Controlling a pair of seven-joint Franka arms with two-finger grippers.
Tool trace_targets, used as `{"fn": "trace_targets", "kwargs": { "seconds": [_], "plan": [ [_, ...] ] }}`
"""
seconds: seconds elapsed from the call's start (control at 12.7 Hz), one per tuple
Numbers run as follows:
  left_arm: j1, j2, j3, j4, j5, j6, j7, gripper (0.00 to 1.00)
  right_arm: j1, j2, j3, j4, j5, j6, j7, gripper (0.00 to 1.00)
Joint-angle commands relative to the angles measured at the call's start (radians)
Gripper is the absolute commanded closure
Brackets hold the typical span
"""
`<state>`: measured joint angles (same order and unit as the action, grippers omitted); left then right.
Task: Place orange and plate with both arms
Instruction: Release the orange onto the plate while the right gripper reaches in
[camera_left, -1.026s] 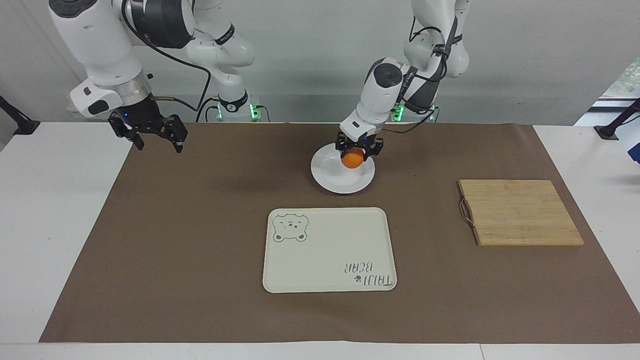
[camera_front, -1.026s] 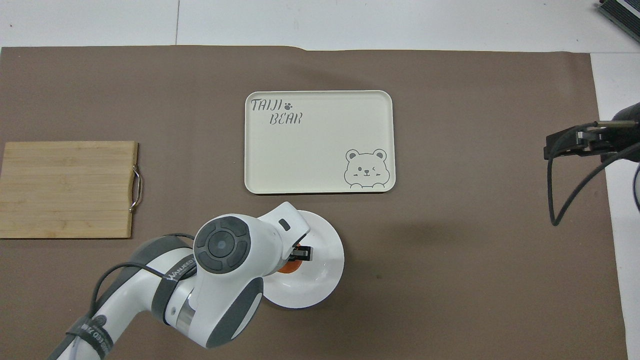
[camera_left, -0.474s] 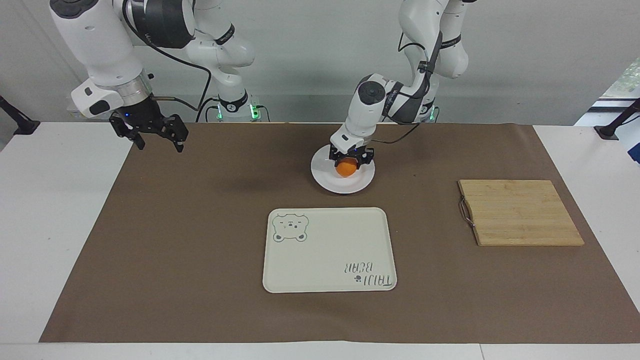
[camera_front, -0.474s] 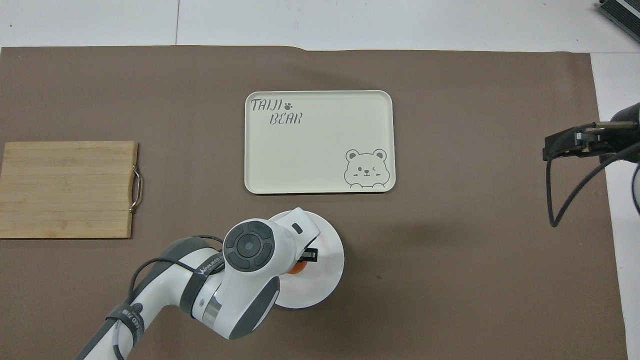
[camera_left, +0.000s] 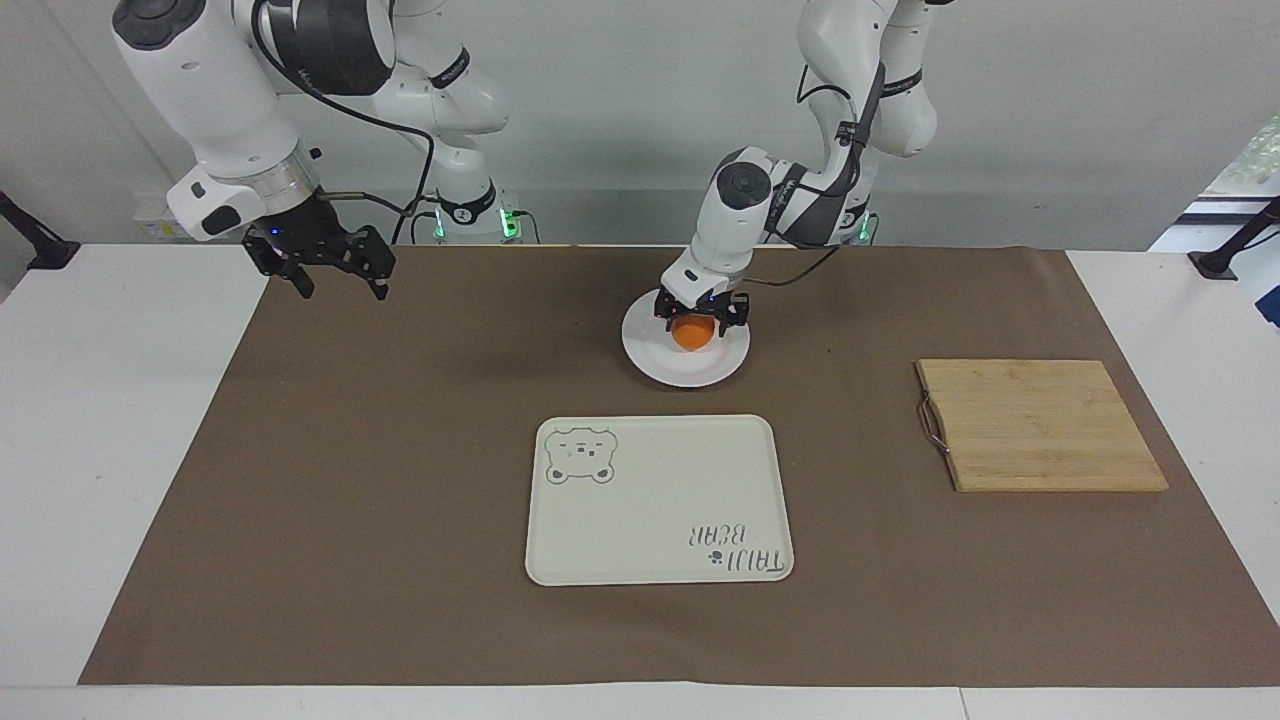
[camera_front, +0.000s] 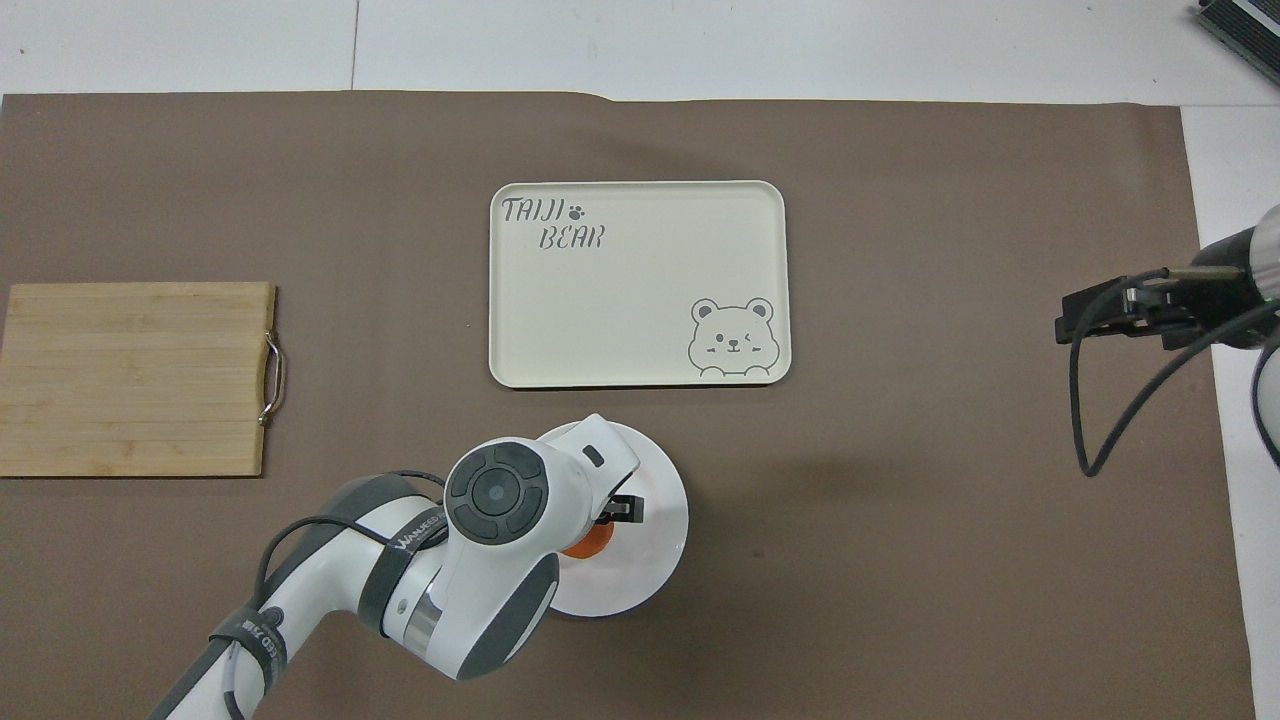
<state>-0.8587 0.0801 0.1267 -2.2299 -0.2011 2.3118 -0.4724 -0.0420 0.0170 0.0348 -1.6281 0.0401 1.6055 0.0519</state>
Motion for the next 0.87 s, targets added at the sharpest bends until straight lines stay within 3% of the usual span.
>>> {"fn": "trace_targets", "kwargs": {
  "seconds": [0.0, 0.24, 0.55, 0.79],
  "plan": [
    [-0.005, -0.022, 0.021, 0.031, -0.012, -0.017, 0.001, 0.0, -0.001, -0.049, 0.007, -0.14, 0.026, 0.086, -0.027, 0.0],
    [0.061, -0.02, 0.027, 0.12, 0.003, -0.028, 0.009, 0.0, 0.002, -0.046, 0.028, -0.257, 0.115, 0.192, -0.021, 0.0],
    [0.191, -0.029, 0.028, 0.278, 0.139, -0.115, 0.05, 0.0, 0.115, -0.038, 0.036, -0.441, 0.176, 0.394, -0.003, 0.0],
    [0.321, -0.028, 0.03, 0.456, 0.15, -0.292, 0.24, 0.0, 0.168, -0.006, 0.036, -0.502, 0.358, 0.438, -0.032, 0.0]
  ]
}}
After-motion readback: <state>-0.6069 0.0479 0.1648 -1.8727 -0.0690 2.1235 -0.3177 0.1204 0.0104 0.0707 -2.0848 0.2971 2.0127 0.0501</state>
